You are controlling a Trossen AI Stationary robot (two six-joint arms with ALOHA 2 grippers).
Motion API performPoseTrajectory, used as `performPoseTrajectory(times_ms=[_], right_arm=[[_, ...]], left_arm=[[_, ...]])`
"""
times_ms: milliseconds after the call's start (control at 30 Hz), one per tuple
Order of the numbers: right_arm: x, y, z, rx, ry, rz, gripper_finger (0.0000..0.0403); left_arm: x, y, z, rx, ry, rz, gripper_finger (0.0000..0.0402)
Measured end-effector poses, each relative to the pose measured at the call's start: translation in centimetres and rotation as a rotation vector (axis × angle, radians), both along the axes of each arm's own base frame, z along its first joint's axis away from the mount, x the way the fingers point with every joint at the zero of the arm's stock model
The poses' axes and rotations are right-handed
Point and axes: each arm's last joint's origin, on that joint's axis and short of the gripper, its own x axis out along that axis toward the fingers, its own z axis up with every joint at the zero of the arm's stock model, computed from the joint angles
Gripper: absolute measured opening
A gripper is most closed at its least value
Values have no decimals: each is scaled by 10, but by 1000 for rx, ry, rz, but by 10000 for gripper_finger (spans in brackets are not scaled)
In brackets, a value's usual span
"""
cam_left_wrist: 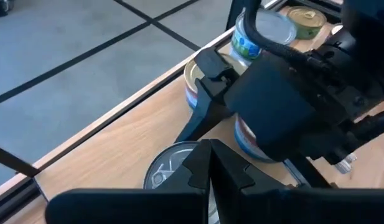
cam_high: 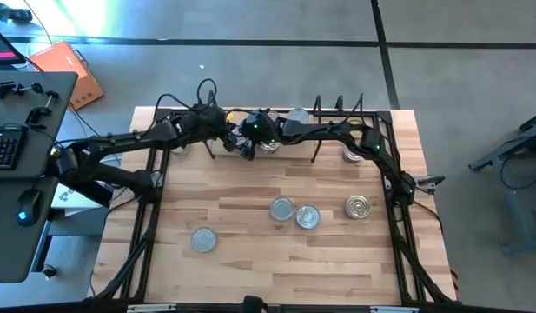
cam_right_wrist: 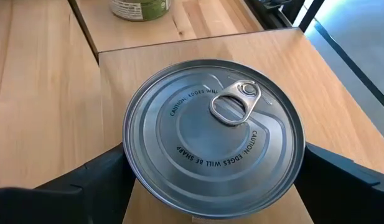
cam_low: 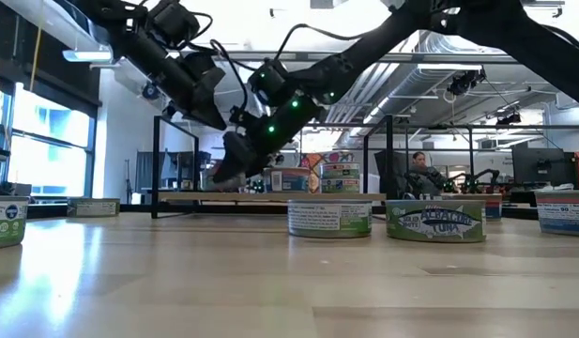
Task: Stack canned seafood by type on shelf
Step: Put the green tuna can on the shelf
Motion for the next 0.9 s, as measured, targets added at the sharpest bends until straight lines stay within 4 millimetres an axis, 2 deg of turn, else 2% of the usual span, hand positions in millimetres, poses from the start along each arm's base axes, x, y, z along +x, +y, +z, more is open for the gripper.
performPoseTrajectory(times_ms=[300,433,600,900], right_arm=[[1,1,-5,-19,12,11,374],[2,2,-5,-28,17,19,393],[2,3,-5,-41,20,31,397],[2,5,-5,-51,35,80,399]], left_arm=[[7,-28,6,-27,-41,-23,0],[7,-42,-1,-104,18,-21,0],[5,-56,-7,-120,92,36,0],[8,-58,-16,-135,132,54,0]])
